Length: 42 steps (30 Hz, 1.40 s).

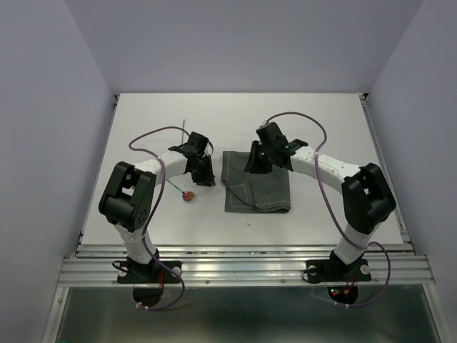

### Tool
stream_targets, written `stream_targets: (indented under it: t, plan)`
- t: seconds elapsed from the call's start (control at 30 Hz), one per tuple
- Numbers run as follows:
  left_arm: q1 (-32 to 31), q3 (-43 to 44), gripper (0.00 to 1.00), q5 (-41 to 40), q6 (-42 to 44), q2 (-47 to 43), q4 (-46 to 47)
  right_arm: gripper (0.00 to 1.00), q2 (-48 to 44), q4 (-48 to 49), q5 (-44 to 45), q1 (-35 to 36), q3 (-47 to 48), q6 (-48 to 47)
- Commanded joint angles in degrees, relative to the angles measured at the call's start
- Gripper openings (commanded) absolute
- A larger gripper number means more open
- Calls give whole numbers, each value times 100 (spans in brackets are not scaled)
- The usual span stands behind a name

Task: Fold the napkin into a case and place the utensils inside
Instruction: Fold the rectangle-folded napkin at the center of the board, then smooth out the square-folded napkin at the center of the board.

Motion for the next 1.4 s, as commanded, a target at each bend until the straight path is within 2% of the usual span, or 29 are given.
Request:
stream_targets:
  t: [0.0, 0.07, 0.3, 0.57, 0.8, 1.1, 1.17, 1.37]
  plan:
    - [25, -116, 30, -43, 107, -348, -50, 25, -165, 364, 418, -169, -723, 536]
    - [25, -108, 30, -52, 115, -348, -58, 20, -201, 452, 446, -169, -874, 721]
    - [25, -90, 30, -79, 124, -366, -85, 14, 1, 733, 33, -169, -1094, 572]
    - [34, -20, 30, -96, 107, -330, -111, 14, 335, 593, -494, 76, -778, 27]
    - [42, 77, 30, -175, 98, -427, -243, 14, 283, 1059, -1215, 340, -725, -272]
    - [438, 217, 30, -333, 150, -875, -489, 12, 449, 901, -1689, 630, -417, -790]
    - [456, 287, 30, -325, 168, -910, -541, 11, 397, 804, -1586, 631, -400, -870]
    - [298, 349, 30, -26, 133, -902, -393, 11, -59, 286, -224, 429, -479, -669]
